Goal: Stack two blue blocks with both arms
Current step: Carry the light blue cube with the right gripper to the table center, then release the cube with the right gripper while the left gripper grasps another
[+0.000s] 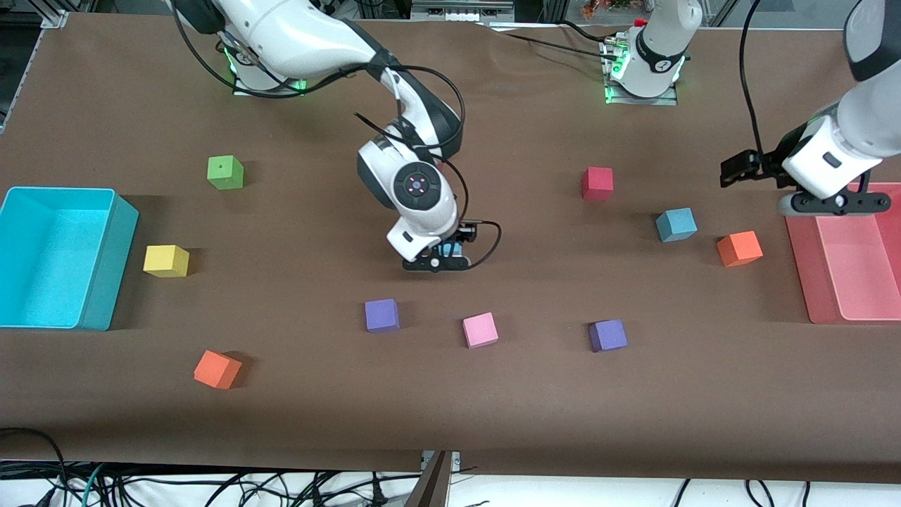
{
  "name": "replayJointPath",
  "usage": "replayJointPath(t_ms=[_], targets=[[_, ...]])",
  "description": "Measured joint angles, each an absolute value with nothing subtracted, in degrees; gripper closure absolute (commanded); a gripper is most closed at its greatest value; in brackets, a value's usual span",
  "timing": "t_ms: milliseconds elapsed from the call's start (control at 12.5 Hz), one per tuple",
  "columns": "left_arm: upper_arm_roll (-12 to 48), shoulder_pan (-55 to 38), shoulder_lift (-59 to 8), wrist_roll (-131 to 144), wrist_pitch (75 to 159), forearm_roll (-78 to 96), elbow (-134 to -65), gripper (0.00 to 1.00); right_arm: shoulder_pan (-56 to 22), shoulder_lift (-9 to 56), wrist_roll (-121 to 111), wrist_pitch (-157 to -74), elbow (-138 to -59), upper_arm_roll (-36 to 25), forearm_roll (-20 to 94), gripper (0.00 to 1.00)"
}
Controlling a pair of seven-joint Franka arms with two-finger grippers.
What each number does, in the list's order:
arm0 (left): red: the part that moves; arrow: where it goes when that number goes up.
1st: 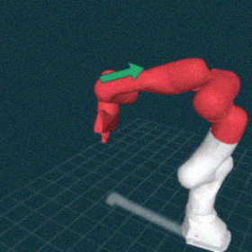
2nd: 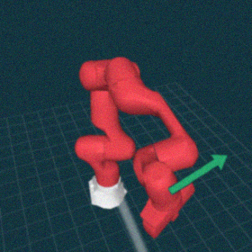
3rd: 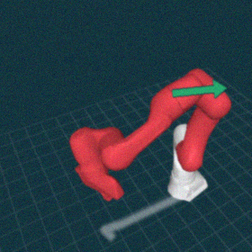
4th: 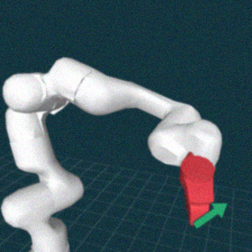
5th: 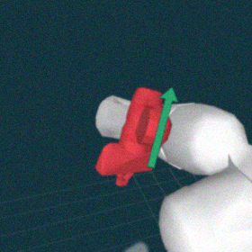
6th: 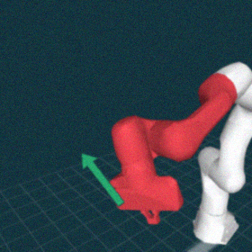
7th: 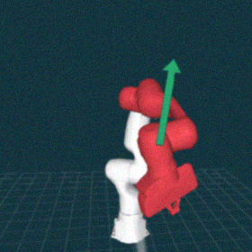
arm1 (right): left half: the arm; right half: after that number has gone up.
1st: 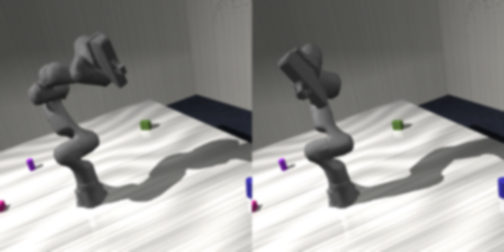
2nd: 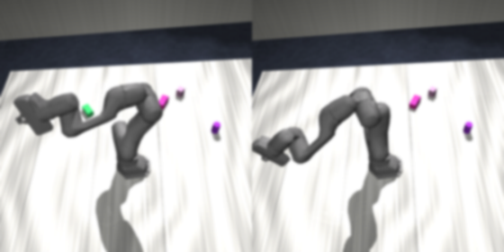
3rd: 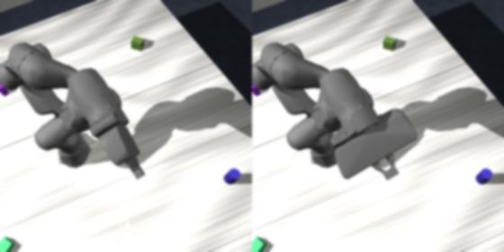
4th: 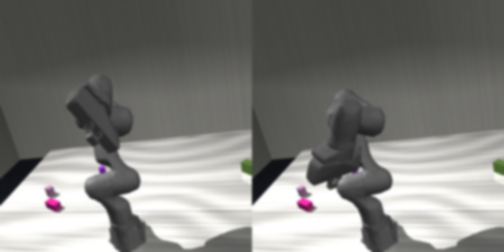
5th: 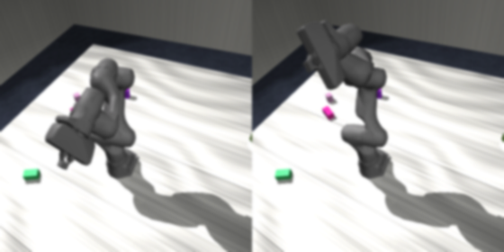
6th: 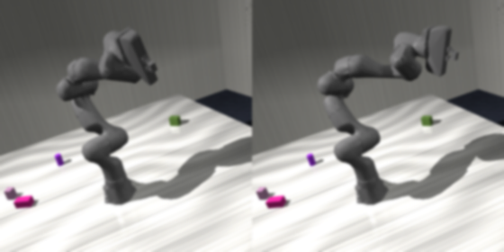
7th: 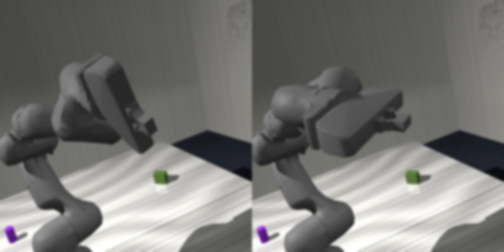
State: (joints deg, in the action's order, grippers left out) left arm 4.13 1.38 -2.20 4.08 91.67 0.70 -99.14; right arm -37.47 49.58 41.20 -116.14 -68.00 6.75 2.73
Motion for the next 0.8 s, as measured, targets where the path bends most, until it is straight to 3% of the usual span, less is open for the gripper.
replayJointPath(t_ms=[319,798], targets=[[4.09,1.39,-3.24,4.08,99.33,0.7,-104.35,0.0,-39.23,54.99,41.36,-117.7,-64.32,5.92,2.71,0.79],[3.97,1.52,-3.29,4.08,108.38,0.69,-113.25,0.0,-39.67,56.01,41.36,-118.63,-63.84,5.91,2.71,0.79]])
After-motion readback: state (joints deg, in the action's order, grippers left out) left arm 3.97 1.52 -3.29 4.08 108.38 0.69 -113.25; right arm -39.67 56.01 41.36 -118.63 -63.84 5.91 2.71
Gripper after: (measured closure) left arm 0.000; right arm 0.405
